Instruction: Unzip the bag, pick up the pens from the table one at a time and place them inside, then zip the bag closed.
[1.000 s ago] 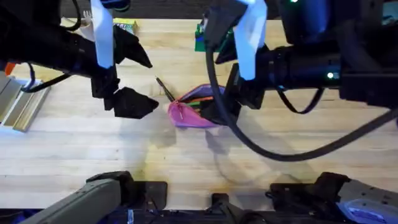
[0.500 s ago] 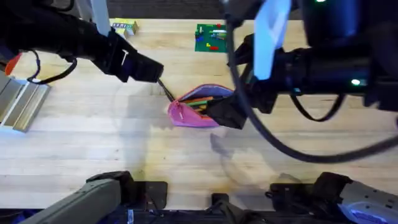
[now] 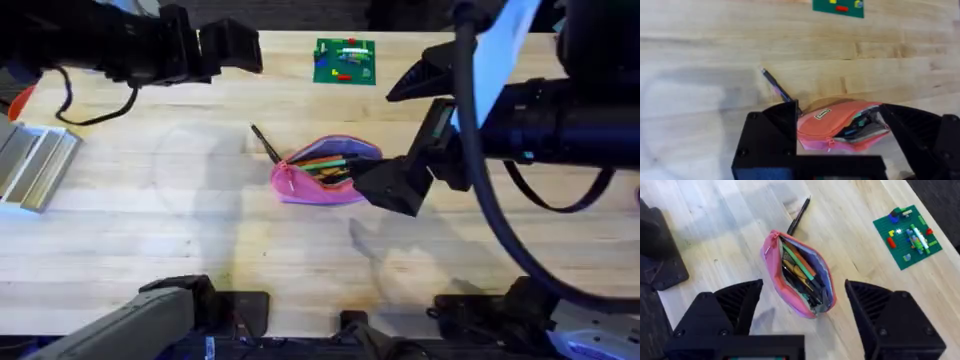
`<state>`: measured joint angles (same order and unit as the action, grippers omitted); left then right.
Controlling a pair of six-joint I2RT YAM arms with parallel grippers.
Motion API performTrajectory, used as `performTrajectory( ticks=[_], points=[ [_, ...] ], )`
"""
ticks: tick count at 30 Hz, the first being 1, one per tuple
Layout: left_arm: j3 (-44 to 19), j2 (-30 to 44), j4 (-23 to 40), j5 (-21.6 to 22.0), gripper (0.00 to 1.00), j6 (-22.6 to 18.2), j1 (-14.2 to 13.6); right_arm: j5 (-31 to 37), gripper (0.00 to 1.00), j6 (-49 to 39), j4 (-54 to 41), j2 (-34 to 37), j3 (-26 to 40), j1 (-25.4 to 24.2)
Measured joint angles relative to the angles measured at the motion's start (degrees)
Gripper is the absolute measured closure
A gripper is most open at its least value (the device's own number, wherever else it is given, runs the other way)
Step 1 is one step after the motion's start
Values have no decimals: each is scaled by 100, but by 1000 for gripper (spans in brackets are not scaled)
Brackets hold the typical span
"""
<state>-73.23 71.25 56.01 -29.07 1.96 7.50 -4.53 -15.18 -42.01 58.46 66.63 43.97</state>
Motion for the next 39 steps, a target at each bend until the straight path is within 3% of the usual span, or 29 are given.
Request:
performTrajectory(
  ticks=[1, 6, 12, 24, 25, 39],
  points=[
    [0, 211, -3, 281, 6, 608, -142, 10, 4, 0, -16, -8, 0, 0],
    [0, 680, 0, 759, 6, 1239, -646, 25, 4, 0, -46, -102, -2, 0],
    [0, 1023, -9, 1667, 6, 2224, -1234, 25, 3, 0, -48, -111, -2, 0],
    [0, 1493, -9, 3325, 7, 3713, -1932, 26, 3, 0, -47, -111, -4, 0],
    [0, 1675, -9, 3494, 7, 3978, -2021, 26, 4, 0, -49, -111, -4, 0],
    [0, 2958, -147, 3599, 7, 4533, -2082, 26, 3, 0, -49, -111, -4, 0]
  ],
)
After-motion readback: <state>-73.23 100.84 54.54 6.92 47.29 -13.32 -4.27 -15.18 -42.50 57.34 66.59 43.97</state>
